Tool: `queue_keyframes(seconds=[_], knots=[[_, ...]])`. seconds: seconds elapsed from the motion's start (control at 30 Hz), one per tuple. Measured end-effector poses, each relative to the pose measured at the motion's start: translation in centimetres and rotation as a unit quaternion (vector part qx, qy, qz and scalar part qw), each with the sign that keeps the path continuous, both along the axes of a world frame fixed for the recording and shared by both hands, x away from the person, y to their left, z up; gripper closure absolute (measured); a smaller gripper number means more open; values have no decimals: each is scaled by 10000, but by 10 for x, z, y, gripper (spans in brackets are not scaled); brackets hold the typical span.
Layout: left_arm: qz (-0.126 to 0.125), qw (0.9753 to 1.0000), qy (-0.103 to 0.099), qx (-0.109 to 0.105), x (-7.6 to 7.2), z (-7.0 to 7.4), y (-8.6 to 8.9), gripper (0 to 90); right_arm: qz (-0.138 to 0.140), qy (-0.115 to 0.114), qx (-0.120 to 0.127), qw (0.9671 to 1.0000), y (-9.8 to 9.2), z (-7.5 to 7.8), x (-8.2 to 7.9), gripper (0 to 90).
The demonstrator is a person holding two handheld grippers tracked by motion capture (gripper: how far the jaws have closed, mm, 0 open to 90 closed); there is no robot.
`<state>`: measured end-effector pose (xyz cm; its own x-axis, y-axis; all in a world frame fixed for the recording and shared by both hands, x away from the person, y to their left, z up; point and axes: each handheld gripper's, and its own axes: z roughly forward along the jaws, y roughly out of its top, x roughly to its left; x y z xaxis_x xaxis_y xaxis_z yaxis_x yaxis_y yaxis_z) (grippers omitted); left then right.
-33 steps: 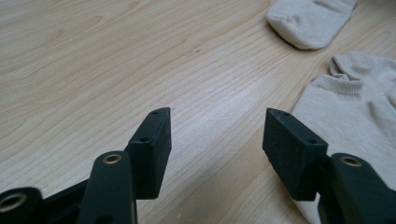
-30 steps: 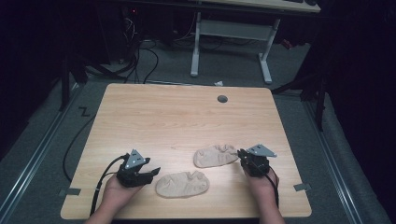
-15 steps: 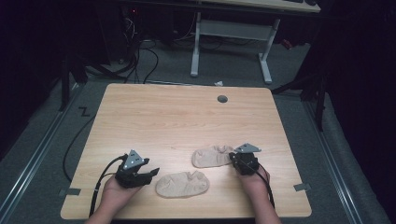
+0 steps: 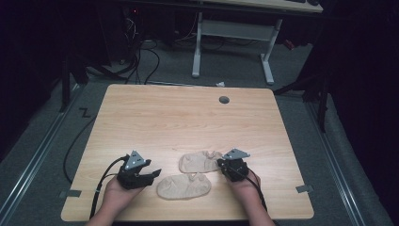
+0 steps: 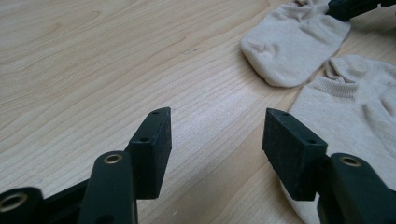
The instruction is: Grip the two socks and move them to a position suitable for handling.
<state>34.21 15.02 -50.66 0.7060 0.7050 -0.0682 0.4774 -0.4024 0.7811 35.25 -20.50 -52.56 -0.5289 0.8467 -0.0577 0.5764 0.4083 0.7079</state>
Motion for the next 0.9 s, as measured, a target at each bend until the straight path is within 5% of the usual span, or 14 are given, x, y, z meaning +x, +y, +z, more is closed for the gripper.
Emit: queue_keyframes(seconds=[0.53,0.9], knots=[[-184,9998,47,65,-1,-4,-17,427,432,-10,-92,9990,38,0,2,875],[117,9999,24,74,10,-12,-26,467,621,-128,-62,9980,52,3,3,786]])
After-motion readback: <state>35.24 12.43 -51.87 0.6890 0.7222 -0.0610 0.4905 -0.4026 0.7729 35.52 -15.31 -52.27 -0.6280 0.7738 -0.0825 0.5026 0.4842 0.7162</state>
